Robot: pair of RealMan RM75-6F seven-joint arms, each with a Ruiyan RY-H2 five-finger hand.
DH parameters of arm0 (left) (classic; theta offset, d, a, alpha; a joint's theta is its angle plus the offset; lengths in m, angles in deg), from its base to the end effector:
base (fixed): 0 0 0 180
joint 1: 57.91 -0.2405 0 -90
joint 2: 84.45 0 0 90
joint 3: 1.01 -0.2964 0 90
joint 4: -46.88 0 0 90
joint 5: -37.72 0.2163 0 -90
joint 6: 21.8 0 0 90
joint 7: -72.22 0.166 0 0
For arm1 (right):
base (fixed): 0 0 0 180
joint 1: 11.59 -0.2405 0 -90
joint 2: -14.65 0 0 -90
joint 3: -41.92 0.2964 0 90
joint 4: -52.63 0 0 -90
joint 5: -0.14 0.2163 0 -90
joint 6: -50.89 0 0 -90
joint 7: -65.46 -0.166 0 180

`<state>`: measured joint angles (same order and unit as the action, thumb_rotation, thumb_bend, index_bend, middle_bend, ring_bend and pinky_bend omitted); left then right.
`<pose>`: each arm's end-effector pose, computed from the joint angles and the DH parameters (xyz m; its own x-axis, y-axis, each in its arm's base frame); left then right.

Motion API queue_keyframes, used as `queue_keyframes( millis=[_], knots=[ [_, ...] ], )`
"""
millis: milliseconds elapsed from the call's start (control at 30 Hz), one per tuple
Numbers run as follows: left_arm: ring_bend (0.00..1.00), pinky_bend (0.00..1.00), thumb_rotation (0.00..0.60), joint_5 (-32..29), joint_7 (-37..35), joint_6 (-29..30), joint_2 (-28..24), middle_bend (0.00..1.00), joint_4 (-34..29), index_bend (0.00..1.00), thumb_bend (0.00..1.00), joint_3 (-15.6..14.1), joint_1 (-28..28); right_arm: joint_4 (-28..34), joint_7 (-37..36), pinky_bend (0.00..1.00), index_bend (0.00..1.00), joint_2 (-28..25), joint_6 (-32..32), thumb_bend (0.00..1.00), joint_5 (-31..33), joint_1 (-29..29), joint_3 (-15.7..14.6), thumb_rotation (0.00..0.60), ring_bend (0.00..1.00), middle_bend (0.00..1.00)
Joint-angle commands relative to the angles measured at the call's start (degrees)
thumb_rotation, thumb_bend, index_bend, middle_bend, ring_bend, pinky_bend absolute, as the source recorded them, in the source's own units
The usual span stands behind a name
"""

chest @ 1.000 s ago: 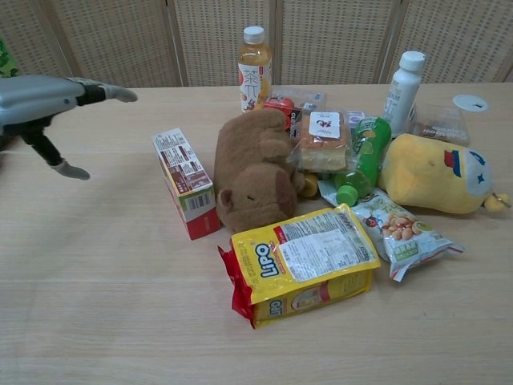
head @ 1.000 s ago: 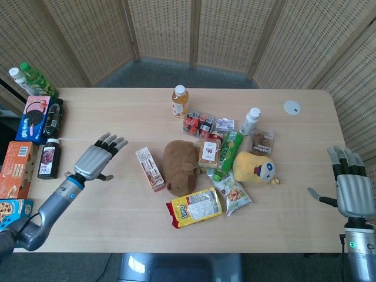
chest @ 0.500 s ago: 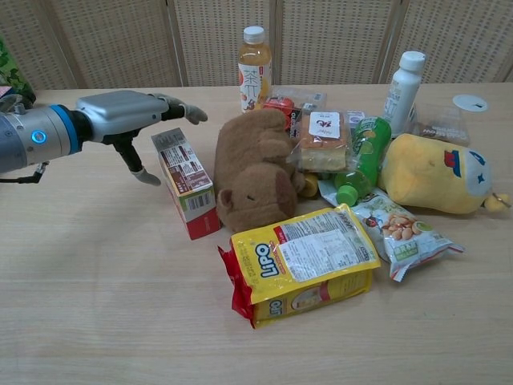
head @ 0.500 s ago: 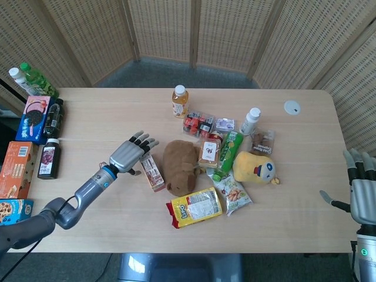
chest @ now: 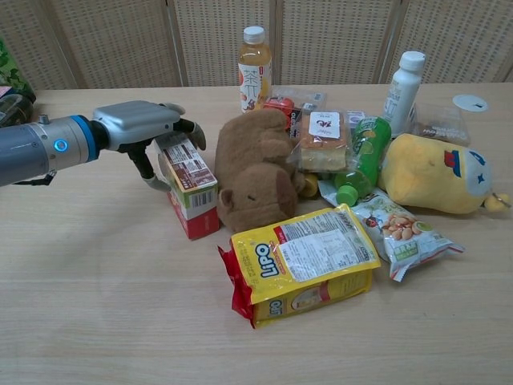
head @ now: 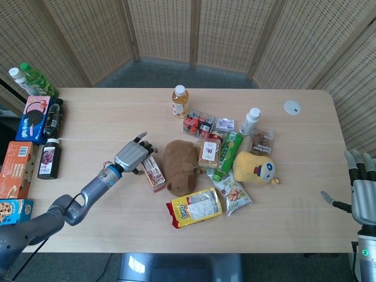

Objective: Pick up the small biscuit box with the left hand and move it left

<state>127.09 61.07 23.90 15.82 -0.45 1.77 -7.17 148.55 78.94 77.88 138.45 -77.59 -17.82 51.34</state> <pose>-0.1976 0.4479 -0.0862 0.6309 0.2562 0.7324 0.7034 -0.5873 -0.4004 -0.3402 -0.2351 0.2042 0.5399 0.1325 0.8312 -0.8410 0.1256 0.5262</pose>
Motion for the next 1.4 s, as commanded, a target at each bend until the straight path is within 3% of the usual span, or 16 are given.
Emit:
queue_keyframes(
  millis=[33, 67, 133, 267, 400, 700, 1000, 1400],
  knots=[
    [0.3, 0.0, 0.6, 0.0, -0.2, -0.3, 1.2, 0.36, 1.4, 0.31, 0.07, -0.1, 0.8, -0.1, -0.2, 0.0, 0.0, 0.0, 0.0, 0.0, 0.1, 0.1, 0.0, 0.454, 0.0, 0.03],
    [0.36, 0.0, 0.6, 0.0, -0.2, -0.1, 1.5, 0.41, 1.8, 0.36, 0.07, -0.1, 0.9, -0.1, -0.2, 0.0, 0.0, -0.1, 0.1, 0.0, 0.1, 0.2, 0.0, 0.453, 0.0, 0.03],
    [0.51, 0.12, 0.6, 0.1, -0.3, 0.7, 2.3, 0.53, 2.7, 0.5, 0.07, -0.1, 1.0, -0.2, -0.3, 0.0, 0.0, -0.2, 0.2, 0.0, 0.1, 0.3, 0.0, 0.45, 0.0, 0.03],
    [0.86, 0.58, 0.6, 0.0, -0.7, 1.5, 2.9, 0.87, 3.6, 0.83, 0.08, -0.2, 1.1, -0.3, -0.6, 0.0, 0.0, -0.2, 0.3, 0.0, 0.0, 0.4, 0.1, 0.452, 0.0, 0.03],
    [0.97, 0.74, 0.6, -0.4, -1.3, 3.6, 2.5, 0.98, 3.7, 0.94, 0.08, 0.1, 0.3, -0.6, -0.9, 0.0, 0.0, 0.0, 0.1, 0.0, 0.0, 0.3, 0.0, 0.449, 0.0, 0.03],
    [0.99, 0.79, 0.6, -3.2, -3.4, 10.4, -4.4, 1.0, -3.6, 0.96, 0.08, 1.9, -4.3, -1.9, -1.9, 0.0, 0.0, 1.2, -0.5, 0.0, -0.3, -0.2, 0.1, 0.452, 0.0, 0.03],
    [0.98, 0.8, 0.6, -6.6, -1.6, 16.6, -16.3, 0.99, -16.5, 0.93, 0.08, 4.2, -9.7, -2.7, -2.7, 0.0, 0.0, 2.1, -1.1, 0.0, -0.9, -0.8, 0.2, 0.451, 0.0, 0.03],
    [0.97, 0.8, 0.6, -12.6, -0.3, 20.6, -32.6, 0.97, -33.3, 0.92, 0.07, 11.0, -13.0, -4.0, -3.6, 0.0, 0.0, 4.2, -1.9, 0.0, -2.1, -1.9, 0.0, 0.455, 0.0, 0.03]
  ],
)
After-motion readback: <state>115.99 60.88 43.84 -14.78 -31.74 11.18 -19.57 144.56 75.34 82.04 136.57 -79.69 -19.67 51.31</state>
